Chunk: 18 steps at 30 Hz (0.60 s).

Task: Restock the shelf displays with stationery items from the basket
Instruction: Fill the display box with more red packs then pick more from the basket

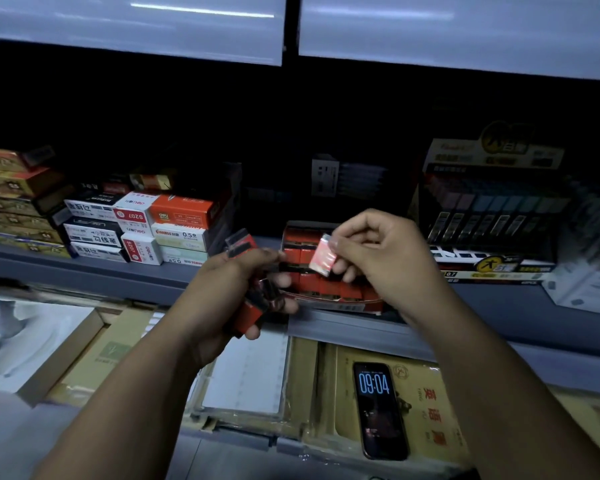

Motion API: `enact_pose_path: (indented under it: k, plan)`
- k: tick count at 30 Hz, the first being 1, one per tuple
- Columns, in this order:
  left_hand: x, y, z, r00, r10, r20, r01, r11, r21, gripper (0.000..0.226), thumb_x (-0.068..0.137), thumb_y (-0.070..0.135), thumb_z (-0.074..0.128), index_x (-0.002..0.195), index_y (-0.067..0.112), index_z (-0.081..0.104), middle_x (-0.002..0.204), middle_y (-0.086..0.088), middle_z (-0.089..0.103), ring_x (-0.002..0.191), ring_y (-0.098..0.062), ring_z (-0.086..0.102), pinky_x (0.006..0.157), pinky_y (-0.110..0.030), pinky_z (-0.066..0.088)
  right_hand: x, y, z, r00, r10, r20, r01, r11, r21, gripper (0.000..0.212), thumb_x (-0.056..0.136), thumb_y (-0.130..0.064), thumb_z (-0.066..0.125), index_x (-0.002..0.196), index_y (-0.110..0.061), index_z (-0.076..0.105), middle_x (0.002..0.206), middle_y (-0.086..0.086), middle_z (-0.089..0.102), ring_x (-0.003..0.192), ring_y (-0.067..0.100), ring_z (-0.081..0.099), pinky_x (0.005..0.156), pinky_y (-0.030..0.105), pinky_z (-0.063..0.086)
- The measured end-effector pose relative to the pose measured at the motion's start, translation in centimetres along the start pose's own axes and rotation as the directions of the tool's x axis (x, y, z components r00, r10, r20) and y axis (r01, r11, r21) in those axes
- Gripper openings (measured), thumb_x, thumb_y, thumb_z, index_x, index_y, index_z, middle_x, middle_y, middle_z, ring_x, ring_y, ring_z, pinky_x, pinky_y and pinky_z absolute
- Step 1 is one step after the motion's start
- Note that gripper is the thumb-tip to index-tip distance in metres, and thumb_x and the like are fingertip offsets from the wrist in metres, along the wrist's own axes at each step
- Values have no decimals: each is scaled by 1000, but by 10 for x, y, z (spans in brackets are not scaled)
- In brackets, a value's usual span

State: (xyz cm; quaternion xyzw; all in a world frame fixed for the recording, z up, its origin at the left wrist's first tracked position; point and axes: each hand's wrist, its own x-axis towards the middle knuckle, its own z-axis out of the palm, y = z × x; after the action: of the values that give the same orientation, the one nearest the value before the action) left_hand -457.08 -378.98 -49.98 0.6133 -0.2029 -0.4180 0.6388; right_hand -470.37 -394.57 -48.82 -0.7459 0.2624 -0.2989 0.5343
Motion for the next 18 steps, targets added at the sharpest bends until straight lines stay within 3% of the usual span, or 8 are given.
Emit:
enact_pose_path:
  k: [5,9,11,14,18]
  plan:
    - [-1,-6,0,998,-42,-38,41,999,-36,29,98,21,55,122,7,62,81,-10,64,79,-33,74,40,-20,33,-3,7,-31,1000,-14,-12,11,974,-228,7,92,-11,72,86,-14,70,80,7,71,66,17,70,60,25,51]
    - [-2,-7,1,994,-46,-96,43,998,-40,30,100,25,58,125,9,60,81,-7,67,83,-34,76,40,-21,35,-9,10,-42,999,-46,-1,42,927,-374,11,92,-14,71,83,-18,70,70,-4,66,52,2,53,54,15,42]
    - [-4,-8,2,993,-48,-111,46,999,-25,28,100,23,55,124,8,59,78,-6,68,78,-32,75,40,-20,34,-14,12,-46,998,-55,-3,50,919,-392,13,93,-14,70,81,-20,69,65,-2,63,50,4,48,53,18,40]
    - [-11,-7,3,993,-49,-109,48,999,-7,18,101,21,53,115,9,56,77,-7,68,74,-32,74,39,-20,34,-20,14,-49,997,-72,-1,65,913,-404,15,94,-15,69,81,-23,69,70,14,65,60,31,51,60,32,43]
    - [-21,-4,6,993,-43,-109,46,999,22,10,102,21,51,103,12,55,83,-9,68,74,-30,74,40,-21,34,-28,15,-44,997,-79,-14,64,886,-458,16,94,-13,69,83,-25,69,68,-3,63,62,15,56,62,27,44]
